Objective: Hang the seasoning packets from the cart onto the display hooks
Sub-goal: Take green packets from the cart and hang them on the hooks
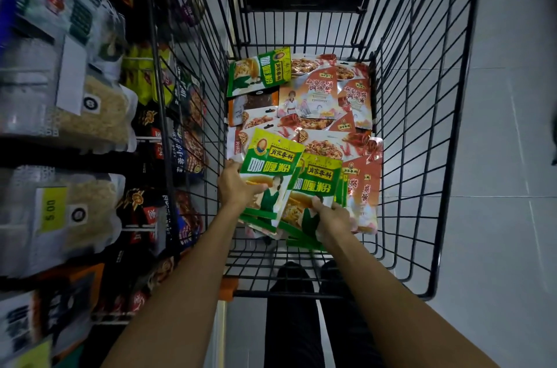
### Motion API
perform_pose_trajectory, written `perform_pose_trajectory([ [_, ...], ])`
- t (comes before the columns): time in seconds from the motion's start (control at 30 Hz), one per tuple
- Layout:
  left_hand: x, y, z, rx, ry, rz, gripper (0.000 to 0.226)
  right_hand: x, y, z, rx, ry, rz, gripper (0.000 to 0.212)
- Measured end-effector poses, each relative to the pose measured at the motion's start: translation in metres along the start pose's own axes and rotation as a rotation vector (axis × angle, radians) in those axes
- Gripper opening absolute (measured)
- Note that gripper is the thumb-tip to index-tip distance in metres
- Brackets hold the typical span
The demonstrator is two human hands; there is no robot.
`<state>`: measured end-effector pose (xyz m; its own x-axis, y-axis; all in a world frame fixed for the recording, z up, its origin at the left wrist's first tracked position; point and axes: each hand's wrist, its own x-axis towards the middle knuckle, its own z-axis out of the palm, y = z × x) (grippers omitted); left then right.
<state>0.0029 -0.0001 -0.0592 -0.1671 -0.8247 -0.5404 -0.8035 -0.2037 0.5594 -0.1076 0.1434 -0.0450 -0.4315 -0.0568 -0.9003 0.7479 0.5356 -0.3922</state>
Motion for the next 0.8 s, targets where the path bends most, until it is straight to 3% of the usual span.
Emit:
perform_pose_trajectory([
  [0.1, -0.004, 0.002, -0.002, -0.088, -0.092, -0.020, 0.054, -0.005, -0.006, -0.002, -0.006, -0.051, -0.065, 0.013],
  [0.2, -0.013, 0.011, -0.007, -0.160, -0.088, -0.005, 0.041, -0.016, -0.018, -0.007, -0.139, 0.006, -0.204, 0.036],
  [0.3, -0.029, 0.031, -0.027, -0.205, -0.016, 0.068, 0.023, -0.033, -0.042, -0.015, -0.154, 0.008, -0.323, 0.023],
  [0.4, -0.052, 0.061, -0.064, -0.290, 0.054, 0.187, 0.016, -0.060, -0.075, -0.022, -0.131, -0.094, -0.431, 0.013],
  [0.5, -0.083, 0.093, -0.116, -0.344, 0.196, 0.282, 0.019, -0.095, -0.115, -0.023, -0.139, -0.178, -0.582, 0.010],
  [0.6, -0.124, 0.119, -0.172, -0.414, 0.370, 0.336, 0.006, -0.140, -0.158, -0.017, -0.148, -0.279, -0.739, 0.014],
  [0.8, -0.228, 0.148, -0.276, -0.490, 0.722, 0.418, 0.025, -0.252, -0.220, 0.005, -0.227, -0.550, -1.002, 0.027],
])
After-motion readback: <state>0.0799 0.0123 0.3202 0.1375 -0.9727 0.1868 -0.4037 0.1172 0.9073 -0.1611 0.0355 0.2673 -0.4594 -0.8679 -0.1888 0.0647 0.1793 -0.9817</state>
